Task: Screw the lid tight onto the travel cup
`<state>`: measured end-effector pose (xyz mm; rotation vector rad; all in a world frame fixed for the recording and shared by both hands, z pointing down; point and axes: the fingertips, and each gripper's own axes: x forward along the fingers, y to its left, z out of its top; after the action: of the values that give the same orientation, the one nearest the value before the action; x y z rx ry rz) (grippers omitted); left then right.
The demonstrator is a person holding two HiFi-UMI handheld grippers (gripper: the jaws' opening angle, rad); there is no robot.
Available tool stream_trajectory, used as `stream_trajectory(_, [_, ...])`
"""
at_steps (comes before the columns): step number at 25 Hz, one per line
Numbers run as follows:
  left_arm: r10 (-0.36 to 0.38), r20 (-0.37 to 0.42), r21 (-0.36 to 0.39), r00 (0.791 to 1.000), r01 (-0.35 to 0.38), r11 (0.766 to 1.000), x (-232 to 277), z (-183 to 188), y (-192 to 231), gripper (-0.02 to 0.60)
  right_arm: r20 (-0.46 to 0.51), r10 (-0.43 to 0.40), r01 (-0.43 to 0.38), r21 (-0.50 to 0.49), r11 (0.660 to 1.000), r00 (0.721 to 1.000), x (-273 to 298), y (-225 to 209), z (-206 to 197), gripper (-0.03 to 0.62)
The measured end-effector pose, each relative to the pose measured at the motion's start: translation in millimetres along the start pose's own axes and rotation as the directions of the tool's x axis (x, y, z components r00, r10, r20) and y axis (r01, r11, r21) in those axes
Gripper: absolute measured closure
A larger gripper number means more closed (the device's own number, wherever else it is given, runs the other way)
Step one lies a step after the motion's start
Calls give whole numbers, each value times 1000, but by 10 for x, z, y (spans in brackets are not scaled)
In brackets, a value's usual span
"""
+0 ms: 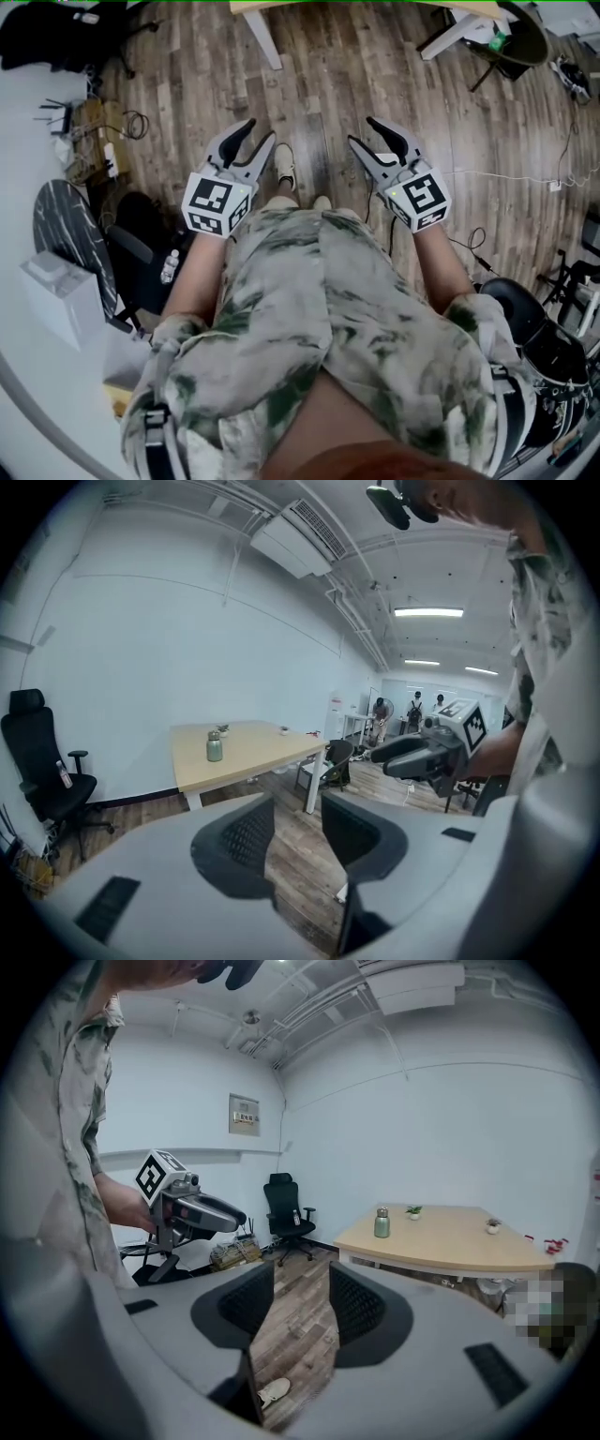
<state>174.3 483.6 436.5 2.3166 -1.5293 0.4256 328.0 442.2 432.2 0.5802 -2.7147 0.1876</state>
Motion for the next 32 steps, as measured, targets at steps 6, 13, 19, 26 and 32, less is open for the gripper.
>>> stream_trajectory(6, [-39, 14, 22, 999, 39, 999, 362, 282, 584, 422, -21, -25, 25, -24, 999, 999, 519, -242, 326, 395])
stream_trajectory(13, [-79, 22, 54, 997, 77, 996, 670, 612, 1247, 417, -34, -61, 61, -13, 998, 998, 1154, -514, 671, 395])
stream_trajectory(19, [-107, 23, 45, 994, 106, 993, 687, 604, 1829, 417, -32, -100, 99, -17, 995, 995, 1660, -537, 920, 395])
stream_trajectory(26, [-132, 16, 35, 991, 131, 991, 998, 706, 2214, 414, -32, -136, 136, -2, 991, 990, 2008, -861, 1120, 395])
stream_trajectory(32, [-141, 37, 29, 989, 140, 990, 1019, 681, 2404, 414, -48, -136, 136, -4, 991, 990, 2178, -813, 1124, 398])
